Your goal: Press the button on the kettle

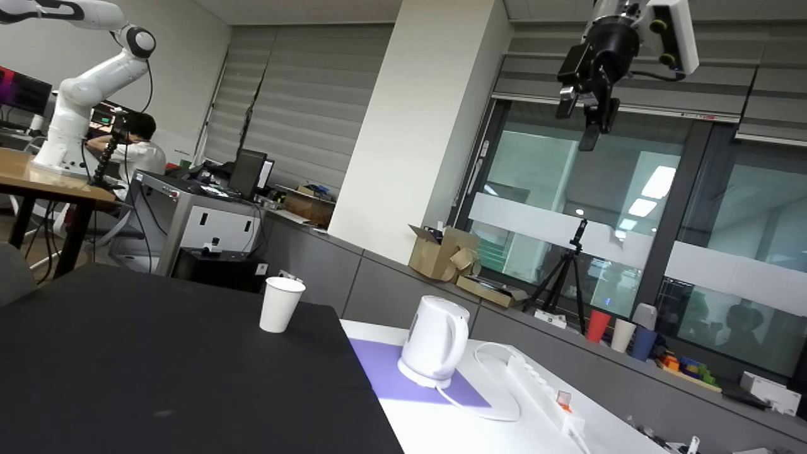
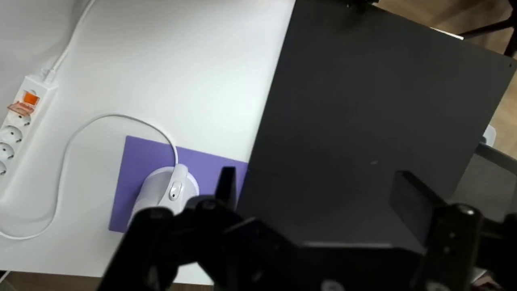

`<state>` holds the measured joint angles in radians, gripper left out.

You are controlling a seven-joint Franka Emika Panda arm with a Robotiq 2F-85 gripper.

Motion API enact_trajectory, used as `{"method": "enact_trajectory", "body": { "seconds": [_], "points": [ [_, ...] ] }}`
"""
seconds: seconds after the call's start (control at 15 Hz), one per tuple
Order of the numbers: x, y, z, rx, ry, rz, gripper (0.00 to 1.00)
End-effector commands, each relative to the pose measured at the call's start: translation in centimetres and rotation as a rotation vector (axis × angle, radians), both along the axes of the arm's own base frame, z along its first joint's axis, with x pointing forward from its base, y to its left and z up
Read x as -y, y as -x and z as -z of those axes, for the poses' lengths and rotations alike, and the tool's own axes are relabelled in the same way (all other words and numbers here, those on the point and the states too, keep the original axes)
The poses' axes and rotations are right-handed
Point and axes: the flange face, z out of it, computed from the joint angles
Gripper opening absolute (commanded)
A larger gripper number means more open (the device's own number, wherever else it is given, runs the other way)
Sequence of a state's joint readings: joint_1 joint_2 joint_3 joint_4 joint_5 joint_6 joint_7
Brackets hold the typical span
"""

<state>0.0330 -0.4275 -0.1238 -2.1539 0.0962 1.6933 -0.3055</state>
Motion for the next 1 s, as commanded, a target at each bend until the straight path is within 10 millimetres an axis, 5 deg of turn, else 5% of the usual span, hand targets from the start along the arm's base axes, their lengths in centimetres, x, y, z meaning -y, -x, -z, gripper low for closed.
{"method": "enact_trajectory", "body": {
  "seconds": [0.0,0.6,0.67,0.73,0.93],
  "points": [
    [2.5,-1.6,2.8,0.031,-0.012,0.026,0.66],
    [8.5,-8.8,14.2,0.025,0.045,0.090,0.04],
    [8.7,-9.5,15.6,-0.005,0.058,0.111,0.01],
    [8.1,-7.5,14.3,0.022,0.044,0.088,0.15],
    [8.5,-9.0,16.9,-0.014,0.053,0.091,0.01]
  ]
}}
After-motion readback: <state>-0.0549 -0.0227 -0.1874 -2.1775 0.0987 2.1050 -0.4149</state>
